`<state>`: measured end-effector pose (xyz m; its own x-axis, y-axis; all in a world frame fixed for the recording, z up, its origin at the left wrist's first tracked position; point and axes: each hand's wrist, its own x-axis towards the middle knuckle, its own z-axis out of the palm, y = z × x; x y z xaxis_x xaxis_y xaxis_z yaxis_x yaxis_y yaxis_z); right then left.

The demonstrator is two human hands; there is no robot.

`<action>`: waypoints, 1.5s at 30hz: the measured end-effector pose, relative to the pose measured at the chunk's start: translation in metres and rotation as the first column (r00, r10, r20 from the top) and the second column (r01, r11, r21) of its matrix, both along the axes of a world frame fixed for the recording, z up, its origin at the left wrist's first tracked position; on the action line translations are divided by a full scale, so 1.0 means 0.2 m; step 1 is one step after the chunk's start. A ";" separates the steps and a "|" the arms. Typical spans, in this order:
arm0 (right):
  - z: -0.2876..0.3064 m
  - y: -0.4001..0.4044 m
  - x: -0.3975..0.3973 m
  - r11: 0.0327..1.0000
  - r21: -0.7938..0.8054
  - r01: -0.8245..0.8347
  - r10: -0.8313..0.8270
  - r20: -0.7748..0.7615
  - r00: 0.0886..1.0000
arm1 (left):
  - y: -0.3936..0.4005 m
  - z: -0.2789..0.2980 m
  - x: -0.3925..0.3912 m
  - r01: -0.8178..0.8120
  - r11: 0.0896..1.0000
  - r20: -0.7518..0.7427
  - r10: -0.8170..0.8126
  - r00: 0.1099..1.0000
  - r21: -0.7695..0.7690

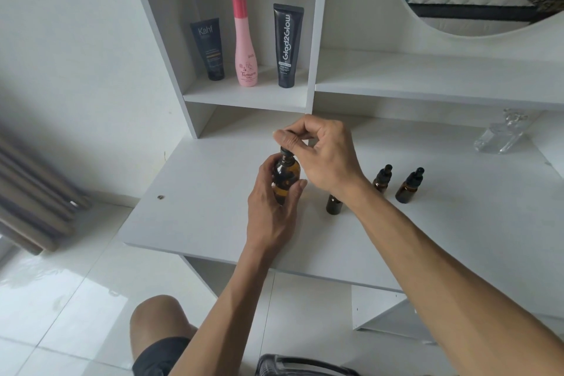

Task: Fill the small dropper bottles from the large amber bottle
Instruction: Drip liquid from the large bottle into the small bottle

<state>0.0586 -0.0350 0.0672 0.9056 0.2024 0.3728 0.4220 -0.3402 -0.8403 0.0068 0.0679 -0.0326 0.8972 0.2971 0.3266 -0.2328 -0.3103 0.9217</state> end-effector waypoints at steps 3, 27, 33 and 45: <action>0.00 0.00 0.00 0.999 0.033 -0.013 0.013 -0.012 1.000 | 0.00 0.00 0.00 0.002 1.000 0.001 -0.002 1.000 -0.010; 0.27 -0.28 -0.07 0.898 0.432 0.089 -0.092 -0.014 0.996 | 0.00 0.00 0.00 -0.017 1.000 -0.024 0.018 1.000 0.019; 0.13 -0.40 -0.10 0.910 0.367 0.193 -0.176 -0.080 0.981 | -0.01 0.01 -0.01 -0.022 1.000 -0.038 0.023 0.999 0.014; 0.04 -0.41 -0.12 0.911 0.346 0.224 -0.189 -0.131 0.973 | -0.01 0.01 -0.02 -0.039 0.999 -0.045 0.041 0.998 0.037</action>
